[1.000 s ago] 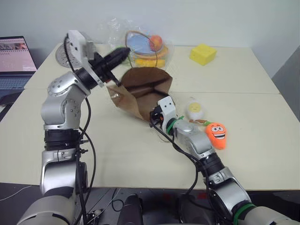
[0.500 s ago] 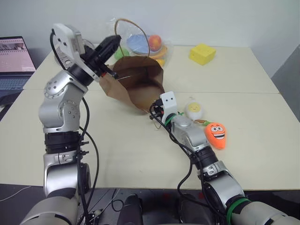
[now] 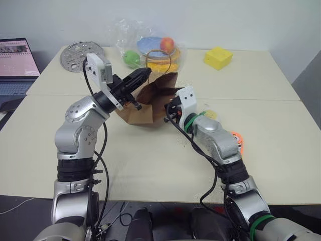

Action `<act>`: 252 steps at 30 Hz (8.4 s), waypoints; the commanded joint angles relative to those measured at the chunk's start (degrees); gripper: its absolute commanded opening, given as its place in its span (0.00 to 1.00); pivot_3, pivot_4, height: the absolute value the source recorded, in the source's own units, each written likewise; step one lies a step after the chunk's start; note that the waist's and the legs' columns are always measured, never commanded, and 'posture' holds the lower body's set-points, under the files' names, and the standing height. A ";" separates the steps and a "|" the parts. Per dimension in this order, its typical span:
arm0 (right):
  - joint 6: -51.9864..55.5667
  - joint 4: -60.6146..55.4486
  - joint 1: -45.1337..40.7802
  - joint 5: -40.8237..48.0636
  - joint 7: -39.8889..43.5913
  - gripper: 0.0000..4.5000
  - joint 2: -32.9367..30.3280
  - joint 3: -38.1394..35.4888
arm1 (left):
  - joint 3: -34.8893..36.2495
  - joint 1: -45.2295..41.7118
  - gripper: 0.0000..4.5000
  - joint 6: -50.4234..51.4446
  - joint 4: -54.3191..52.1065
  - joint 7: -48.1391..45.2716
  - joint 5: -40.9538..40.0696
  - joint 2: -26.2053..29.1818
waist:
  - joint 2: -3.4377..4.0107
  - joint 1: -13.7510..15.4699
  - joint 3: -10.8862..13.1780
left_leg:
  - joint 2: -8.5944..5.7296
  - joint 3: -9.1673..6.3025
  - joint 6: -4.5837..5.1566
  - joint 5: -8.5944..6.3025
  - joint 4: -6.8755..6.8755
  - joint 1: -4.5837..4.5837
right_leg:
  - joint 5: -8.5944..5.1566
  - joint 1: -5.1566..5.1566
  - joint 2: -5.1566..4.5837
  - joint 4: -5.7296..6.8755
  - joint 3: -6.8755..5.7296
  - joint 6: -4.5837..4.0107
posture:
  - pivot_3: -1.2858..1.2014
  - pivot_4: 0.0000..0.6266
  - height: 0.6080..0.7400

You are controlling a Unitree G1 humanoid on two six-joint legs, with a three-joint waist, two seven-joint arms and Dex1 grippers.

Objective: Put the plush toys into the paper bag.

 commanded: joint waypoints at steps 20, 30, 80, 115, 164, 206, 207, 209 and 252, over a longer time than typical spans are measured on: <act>-1.08 13.02 0.33 0.85 1.05 0.00 5.66 2.61 | 2.23 -0.15 0.00 9.77 -4.01 -8.79 -7.66 13.42 | 0.00 -0.43 0.00 | 0.01 0.02 0.00 0.00 -0.03 0.02 | 0.00 -0.02 0.01 -0.02 0.01 0.00 | 0.52 0.24 1.00; -19.84 33.94 -0.66 -0.96 -7.73 0.00 12.22 -1.76 | 8.55 -1.97 0.00 1.12 -3.63 6.53 -3.37 6.85 | -0.04 -0.21 -0.02 | 0.02 0.02 0.00 0.00 -0.03 0.10 | 0.00 0.07 0.01 -0.01 0.01 0.00 | 0.52 0.24 1.00; 10.71 -6.90 6.70 10.86 8.20 1.00 -27.78 -3.09 | 4.83 -0.26 0.00 1.64 6.62 -16.84 -2.29 18.94 | -0.05 -0.18 0.00 | 0.04 0.11 -0.01 0.01 -0.35 -0.15 | 0.01 -0.29 0.03 -0.22 0.07 -0.10 | 0.52 0.24 1.00; 7.33 -12.25 -5.45 19.83 19.21 0.00 -29.67 -14.17 | 4.57 0.06 0.00 1.01 5.99 -15.58 -1.21 18.02 | -0.06 -0.20 0.00 | 0.04 0.08 -0.02 0.01 -0.24 -0.14 | 0.01 -0.26 0.04 -0.12 0.05 -0.10 | 0.52 0.24 1.00; 5.61 -12.69 -5.34 11.46 15.35 0.99 -15.69 -6.28 | 3.51 -0.45 0.00 3.47 1.90 -12.21 -3.05 13.78 | -0.06 0.30 0.00 | 0.04 0.01 -0.02 0.02 -0.14 -0.24 | 0.02 -0.34 0.03 -0.01 -0.04 -0.10 | 0.52 0.24 1.00; 6.69 -31.21 25.50 13.07 13.03 0.00 -32.97 -17.76 | 3.44 1.41 0.00 2.28 2.33 -14.34 -2.46 13.85 | -0.08 0.04 -0.01 | 0.03 0.05 -0.01 0.02 0.07 -0.19 | 0.02 -0.14 0.04 -0.05 0.06 -0.08 | 0.52 0.24 1.00; 5.98 -30.85 23.97 13.86 14.70 0.00 -33.43 -17.10 | 3.36 1.30 0.00 2.22 2.49 -14.42 -2.39 13.80 | -0.08 0.03 -0.01 | 0.03 0.05 -0.01 0.02 0.08 -0.18 | 0.02 -0.14 0.04 -0.05 0.06 -0.08 | 0.52 0.24 1.00; 7.69 -30.01 18.14 17.71 17.87 0.00 -33.02 -15.70 | 2.98 0.81 0.00 2.16 2.86 -14.79 -2.30 13.71 | -0.08 -0.09 0.00 | 0.03 0.05 -0.01 0.02 0.08 -0.16 | 0.02 -0.12 0.05 -0.04 0.05 -0.08 | 0.52 0.24 1.00; -11.26 23.67 -18.19 1.50 12.77 0.85 -2.88 1.10 | 2.04 -0.32 0.00 4.47 0.76 -13.88 -3.19 13.35 | -0.06 -0.34 0.00 | 0.04 -0.01 -0.01 0.02 -0.02 -0.09 | 0.02 -0.14 0.05 0.00 -0.04 -0.10 | 0.52 0.24 1.00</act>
